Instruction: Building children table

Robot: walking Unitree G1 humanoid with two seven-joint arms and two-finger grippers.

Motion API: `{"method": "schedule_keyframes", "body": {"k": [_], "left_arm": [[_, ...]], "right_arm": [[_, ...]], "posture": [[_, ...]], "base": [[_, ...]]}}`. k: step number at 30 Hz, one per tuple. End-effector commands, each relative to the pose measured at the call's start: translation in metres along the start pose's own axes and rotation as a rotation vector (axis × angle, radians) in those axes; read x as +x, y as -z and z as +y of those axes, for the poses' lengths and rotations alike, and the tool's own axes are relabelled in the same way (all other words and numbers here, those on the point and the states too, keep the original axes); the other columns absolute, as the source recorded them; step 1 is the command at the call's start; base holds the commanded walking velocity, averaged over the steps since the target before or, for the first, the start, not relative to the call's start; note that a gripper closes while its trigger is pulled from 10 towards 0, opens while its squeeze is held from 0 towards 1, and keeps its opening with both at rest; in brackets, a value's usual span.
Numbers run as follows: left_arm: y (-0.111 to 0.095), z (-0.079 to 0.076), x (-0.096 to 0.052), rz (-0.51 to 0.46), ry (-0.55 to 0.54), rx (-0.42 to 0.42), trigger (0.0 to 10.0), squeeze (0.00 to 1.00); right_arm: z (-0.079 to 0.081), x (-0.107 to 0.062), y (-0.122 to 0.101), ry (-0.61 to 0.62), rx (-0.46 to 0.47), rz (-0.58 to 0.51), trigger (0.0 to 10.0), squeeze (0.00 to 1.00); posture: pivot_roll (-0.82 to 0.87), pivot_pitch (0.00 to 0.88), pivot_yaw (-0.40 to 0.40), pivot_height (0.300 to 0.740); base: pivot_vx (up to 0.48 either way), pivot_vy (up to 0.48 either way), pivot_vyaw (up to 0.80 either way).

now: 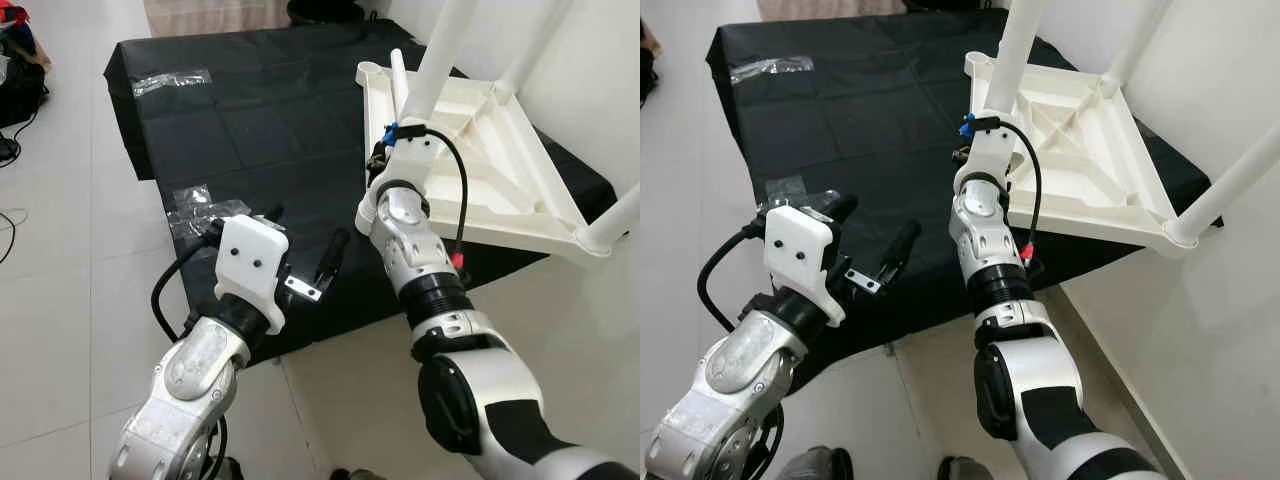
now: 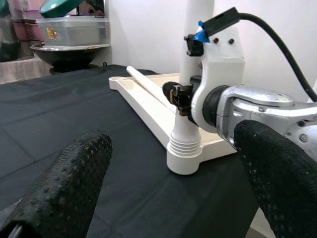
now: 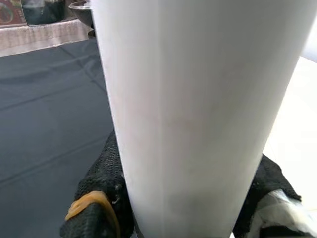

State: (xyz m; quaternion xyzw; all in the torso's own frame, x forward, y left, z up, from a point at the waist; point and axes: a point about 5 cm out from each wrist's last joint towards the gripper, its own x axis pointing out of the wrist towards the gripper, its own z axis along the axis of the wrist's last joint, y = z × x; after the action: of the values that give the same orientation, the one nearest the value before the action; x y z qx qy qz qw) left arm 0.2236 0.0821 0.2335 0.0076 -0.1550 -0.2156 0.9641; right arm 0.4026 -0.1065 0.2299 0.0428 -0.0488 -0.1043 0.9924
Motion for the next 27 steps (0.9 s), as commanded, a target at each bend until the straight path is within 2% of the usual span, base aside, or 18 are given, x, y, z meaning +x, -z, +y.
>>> {"method": "schedule_keyframes", "body": {"k": [1,9,10,12,14,18,19,21,22,23,24,26,27], "left_arm": [[0.001,-0.002,0.001,0.008,0.007,-0.005,10.0,0.00],[0.002,-0.002,0.001,0.009,0.007,-0.001,10.0,0.00],[0.001,-0.001,0.001,0.009,0.006,-0.001,10.0,0.00],[0.001,-0.001,0.001,0.009,0.006,-0.001,10.0,0.00],[0.001,0.000,0.001,0.008,0.004,0.001,10.0,0.00],[0.001,0.001,0.001,0.007,0.001,0.003,10.0,0.00],[0.001,0.002,0.001,0.007,-0.002,0.006,10.0,0.00],[0.001,0.002,0.001,0.007,-0.002,0.006,10.0,0.00],[0.001,0.003,0.001,0.007,-0.005,0.007,10.0,0.00],[0.001,0.003,0.001,0.007,-0.005,0.007,10.0,0.00],[0.001,0.004,0.002,0.006,-0.007,0.008,10.0,0.00],[0.001,0.004,0.002,0.006,-0.007,0.008,10.0,0.00],[0.001,0.004,0.002,0.006,-0.009,0.009,10.0,0.00]], "right_arm": [[0.005,-0.001,-0.029,-0.038,0.008,-0.141,10.0,1.00],[0.011,-0.006,-0.029,-0.097,-0.005,-0.150,10.0,1.00],[0.013,-0.007,-0.028,-0.114,-0.003,-0.138,10.0,0.00],[0.013,-0.007,-0.028,-0.114,-0.003,-0.138,10.0,0.00],[0.016,-0.012,-0.024,-0.164,-0.011,-0.110,10.0,0.00],[0.011,-0.018,-0.019,-0.192,-0.026,-0.095,10.0,0.00],[0.000,-0.023,-0.015,-0.189,-0.040,-0.112,10.0,0.00],[0.000,-0.023,-0.015,-0.189,-0.040,-0.112,10.0,0.00],[-0.010,-0.028,-0.012,-0.186,-0.048,-0.122,10.0,0.00],[-0.010,-0.028,-0.012,-0.186,-0.048,-0.122,10.0,0.00],[-0.017,-0.035,-0.008,-0.210,-0.050,-0.130,10.0,0.00],[-0.017,-0.035,-0.008,-0.210,-0.050,-0.130,10.0,0.00],[-0.022,-0.040,-0.005,-0.229,-0.050,-0.133,10.0,0.00]], "posture": [[0.08,0.101,-0.114,0.740],[0.08,0.101,-0.112,0.740],[0.08,0.101,-0.112,0.740],[0.08,0.101,-0.112,0.740],[0.08,0.105,-0.112,0.740],[0.08,0.105,-0.112,0.740],[0.07,0.106,-0.111,0.740],[0.07,0.106,-0.111,0.740],[0.07,0.105,-0.110,0.740],[0.07,0.105,-0.110,0.740],[0.06,0.106,-0.107,0.740],[0.06,0.106,-0.107,0.740],[0.06,0.106,-0.105,0.740]], "base": [[0.000,0.000,0.00],[0.000,0.000,0.00],[0.000,0.000,0.00],[0.000,0.000,0.00],[0.000,0.000,0.00],[0.000,0.000,0.00],[0.000,0.000,0.00],[0.000,0.000,0.00],[0.000,0.000,0.00],[0.000,0.000,0.00],[0.000,0.000,0.00],[0.000,0.000,0.00],[0.000,0.000,0.00]]}}
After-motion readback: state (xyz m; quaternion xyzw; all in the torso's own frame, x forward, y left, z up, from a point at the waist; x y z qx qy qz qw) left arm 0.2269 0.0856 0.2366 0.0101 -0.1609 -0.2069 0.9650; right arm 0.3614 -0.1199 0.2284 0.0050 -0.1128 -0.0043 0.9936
